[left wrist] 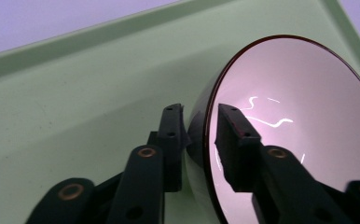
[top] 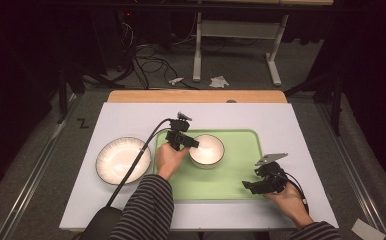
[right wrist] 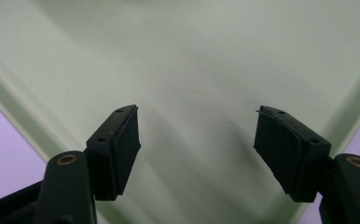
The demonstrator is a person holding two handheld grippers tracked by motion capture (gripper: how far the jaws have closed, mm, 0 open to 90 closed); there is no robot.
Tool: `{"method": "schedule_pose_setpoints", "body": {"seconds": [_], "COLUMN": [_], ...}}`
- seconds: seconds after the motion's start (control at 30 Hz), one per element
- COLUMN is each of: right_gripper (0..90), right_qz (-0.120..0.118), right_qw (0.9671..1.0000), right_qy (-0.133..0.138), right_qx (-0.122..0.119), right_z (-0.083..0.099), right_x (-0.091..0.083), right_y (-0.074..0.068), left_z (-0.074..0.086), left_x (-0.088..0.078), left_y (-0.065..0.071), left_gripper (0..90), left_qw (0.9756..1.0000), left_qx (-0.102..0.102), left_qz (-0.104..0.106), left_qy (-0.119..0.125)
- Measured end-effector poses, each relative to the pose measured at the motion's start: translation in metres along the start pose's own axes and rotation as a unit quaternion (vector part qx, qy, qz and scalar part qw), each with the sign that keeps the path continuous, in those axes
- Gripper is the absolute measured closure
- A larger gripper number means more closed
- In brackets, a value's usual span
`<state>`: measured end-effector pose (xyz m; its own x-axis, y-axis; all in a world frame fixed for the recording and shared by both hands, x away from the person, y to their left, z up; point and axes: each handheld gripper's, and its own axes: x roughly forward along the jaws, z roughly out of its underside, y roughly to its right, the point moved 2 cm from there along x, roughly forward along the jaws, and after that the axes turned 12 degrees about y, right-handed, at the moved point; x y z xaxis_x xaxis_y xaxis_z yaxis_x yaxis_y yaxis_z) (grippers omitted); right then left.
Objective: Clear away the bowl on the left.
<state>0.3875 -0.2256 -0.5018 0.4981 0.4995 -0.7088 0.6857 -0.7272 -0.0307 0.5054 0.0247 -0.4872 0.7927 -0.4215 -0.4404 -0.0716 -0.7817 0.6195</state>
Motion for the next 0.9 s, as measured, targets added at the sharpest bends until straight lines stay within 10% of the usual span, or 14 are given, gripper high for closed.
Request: {"method": "schedule_pose_setpoints", "body": {"seconds": [0.37, 0.9], "right_gripper": [32.2, 32.3], "right_qz": [0.000, -0.002], "right_qw": [1.0000, 1.0000], "right_qy": [0.000, 0.000], "right_qx": [-0.003, -0.001], "right_z": [0.000, 0.000], "right_x": [0.000, 0.001], "right_y": [0.000, 0.001], "left_z": [-0.011, -0.031], "left_x": [-0.018, -0.052], "left_y": [0.004, 0.006], "left_gripper": [51.2, 47.5], "left_qw": [0.9990, 0.9975], "left_qx": [0.023, 0.037], "left_qz": [0.031, 0.044], "left_qy": [0.022, 0.040]}}
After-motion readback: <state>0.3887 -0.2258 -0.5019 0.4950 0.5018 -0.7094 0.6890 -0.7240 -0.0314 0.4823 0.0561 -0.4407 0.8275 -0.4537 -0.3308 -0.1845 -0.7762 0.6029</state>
